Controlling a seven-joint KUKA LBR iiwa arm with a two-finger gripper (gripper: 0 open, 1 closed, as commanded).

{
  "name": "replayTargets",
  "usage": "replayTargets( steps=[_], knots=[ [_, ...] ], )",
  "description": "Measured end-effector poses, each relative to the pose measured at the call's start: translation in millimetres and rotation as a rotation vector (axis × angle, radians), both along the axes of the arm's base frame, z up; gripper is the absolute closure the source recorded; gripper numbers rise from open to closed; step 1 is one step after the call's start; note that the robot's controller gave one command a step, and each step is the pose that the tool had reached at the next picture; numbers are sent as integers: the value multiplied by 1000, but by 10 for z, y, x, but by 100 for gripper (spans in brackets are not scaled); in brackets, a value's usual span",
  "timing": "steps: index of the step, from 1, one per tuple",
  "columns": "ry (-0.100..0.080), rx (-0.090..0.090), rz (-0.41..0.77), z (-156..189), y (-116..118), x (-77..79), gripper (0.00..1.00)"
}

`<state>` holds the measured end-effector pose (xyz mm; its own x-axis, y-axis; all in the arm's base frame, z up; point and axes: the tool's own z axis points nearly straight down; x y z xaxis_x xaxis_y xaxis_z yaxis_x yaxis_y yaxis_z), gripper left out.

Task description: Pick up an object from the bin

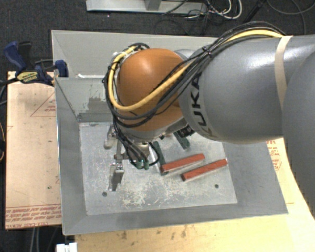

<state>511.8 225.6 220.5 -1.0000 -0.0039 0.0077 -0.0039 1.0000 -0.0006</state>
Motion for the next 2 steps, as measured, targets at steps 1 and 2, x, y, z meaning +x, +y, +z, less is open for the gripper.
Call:
replayTargets(
  steps=[1,2],
  knots=[
    [-8,2,-3,38,-11,21,0],
    [-11,3,63,-422,-458,-90,0]
  ],
)
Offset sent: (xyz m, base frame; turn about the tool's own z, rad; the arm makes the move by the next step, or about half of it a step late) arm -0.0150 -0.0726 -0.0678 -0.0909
